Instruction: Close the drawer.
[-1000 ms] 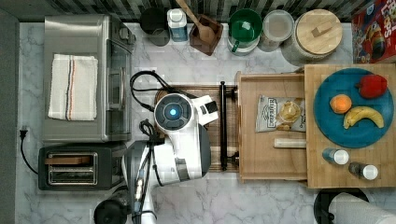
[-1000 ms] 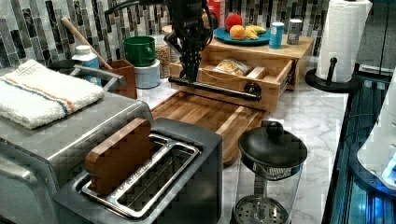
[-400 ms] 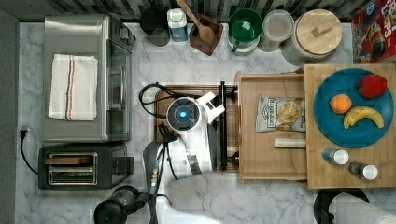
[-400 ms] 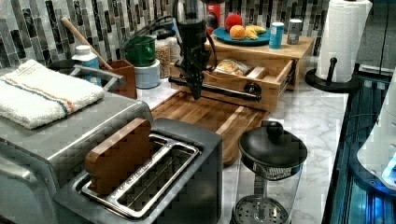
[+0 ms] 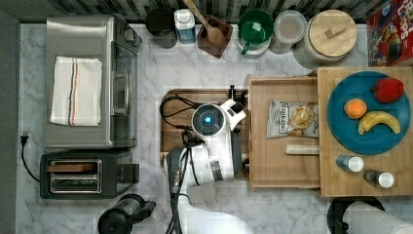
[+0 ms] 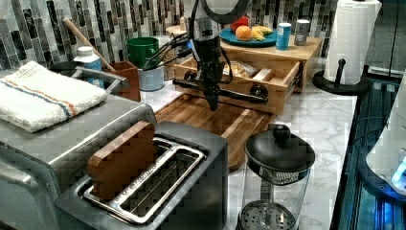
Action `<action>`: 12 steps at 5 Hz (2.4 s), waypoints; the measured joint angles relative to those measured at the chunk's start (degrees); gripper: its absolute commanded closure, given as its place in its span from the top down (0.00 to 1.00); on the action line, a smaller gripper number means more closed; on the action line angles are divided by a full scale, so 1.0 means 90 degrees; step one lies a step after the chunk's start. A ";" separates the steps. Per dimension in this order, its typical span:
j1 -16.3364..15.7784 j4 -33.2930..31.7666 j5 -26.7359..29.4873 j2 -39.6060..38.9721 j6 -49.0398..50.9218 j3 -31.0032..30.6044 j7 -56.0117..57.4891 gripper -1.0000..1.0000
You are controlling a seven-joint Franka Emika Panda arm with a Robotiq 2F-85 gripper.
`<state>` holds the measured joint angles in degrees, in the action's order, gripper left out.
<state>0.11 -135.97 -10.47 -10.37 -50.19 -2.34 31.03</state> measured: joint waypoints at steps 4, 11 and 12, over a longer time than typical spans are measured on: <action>0.0578 -0.0062 -0.0062 -0.0040 -0.0535 0.0072 0.1449 0.00; 0.2261 0.0933 -0.0340 -0.0382 -0.0165 0.0605 0.3559 0.00; 0.2252 0.1057 -0.0342 -0.0480 -0.0075 0.0603 0.3559 0.00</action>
<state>20.38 -126.45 -13.55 -14.69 -50.86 3.09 63.06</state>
